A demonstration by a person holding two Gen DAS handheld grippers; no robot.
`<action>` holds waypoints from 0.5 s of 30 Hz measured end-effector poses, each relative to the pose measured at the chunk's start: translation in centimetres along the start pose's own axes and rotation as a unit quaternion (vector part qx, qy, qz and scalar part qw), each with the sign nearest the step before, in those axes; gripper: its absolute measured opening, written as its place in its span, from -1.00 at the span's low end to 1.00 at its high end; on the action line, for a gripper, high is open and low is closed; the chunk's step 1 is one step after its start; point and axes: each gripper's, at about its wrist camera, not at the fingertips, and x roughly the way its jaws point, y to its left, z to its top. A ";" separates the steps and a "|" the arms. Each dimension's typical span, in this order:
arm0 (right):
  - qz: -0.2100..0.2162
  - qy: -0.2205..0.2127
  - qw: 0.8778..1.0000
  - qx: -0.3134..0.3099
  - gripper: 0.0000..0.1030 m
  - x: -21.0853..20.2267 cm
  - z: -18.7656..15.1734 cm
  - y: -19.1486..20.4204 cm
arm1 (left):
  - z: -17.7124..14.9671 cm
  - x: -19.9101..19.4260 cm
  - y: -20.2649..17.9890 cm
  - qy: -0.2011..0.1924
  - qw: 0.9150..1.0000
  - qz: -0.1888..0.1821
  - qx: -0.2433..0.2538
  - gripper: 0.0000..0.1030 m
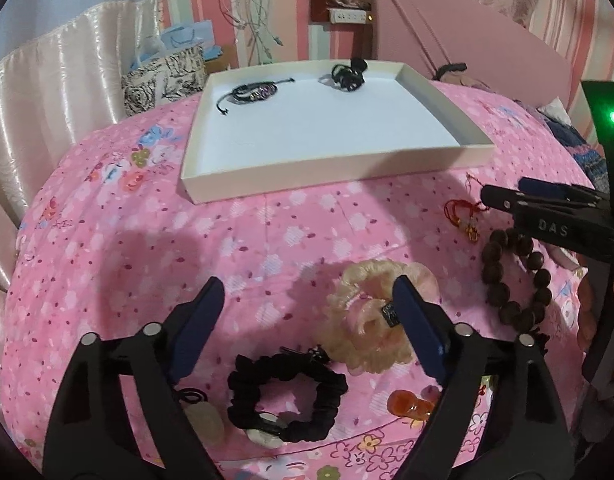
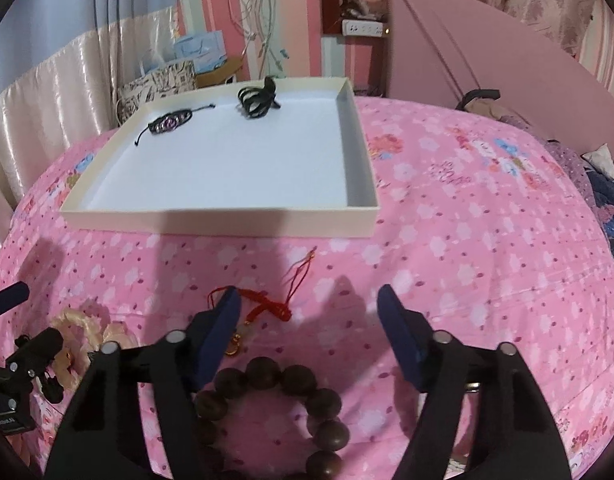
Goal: Organize jewelry
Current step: 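Move left tool to the cream scrunchie while right tool approaches the red cord charm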
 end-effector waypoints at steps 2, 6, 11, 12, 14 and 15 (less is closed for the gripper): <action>0.003 0.005 1.000 0.000 0.12 0.4 0.1 0.1 | -0.1 0.3 -0.1 0.006 1.000 0.000 0.003 0.43; 0.003 0.013 1.000 0.001 0.12 1.2 0.1 0.1 | -0.2 1.0 -0.2 0.016 1.000 -0.001 0.007 0.30; 0.009 0.030 0.999 -0.005 -0.14 2.2 -0.2 0.5 | -0.2 2.0 0.3 0.030 1.000 -0.005 -0.001 -0.11; 0.008 0.030 0.999 -0.006 -0.14 2.3 -0.3 0.6 | -0.2 2.2 0.4 0.033 0.999 -0.006 -0.006 -0.13; 0.009 0.029 0.999 -0.011 -0.17 2.4 -0.3 0.8 | -0.2 2.3 0.6 0.033 0.999 -0.006 -0.011 -0.24; 0.012 0.030 0.999 -0.011 -0.27 2.4 -0.3 0.9 | -0.2 2.3 0.7 0.033 0.999 -0.006 -0.013 -0.27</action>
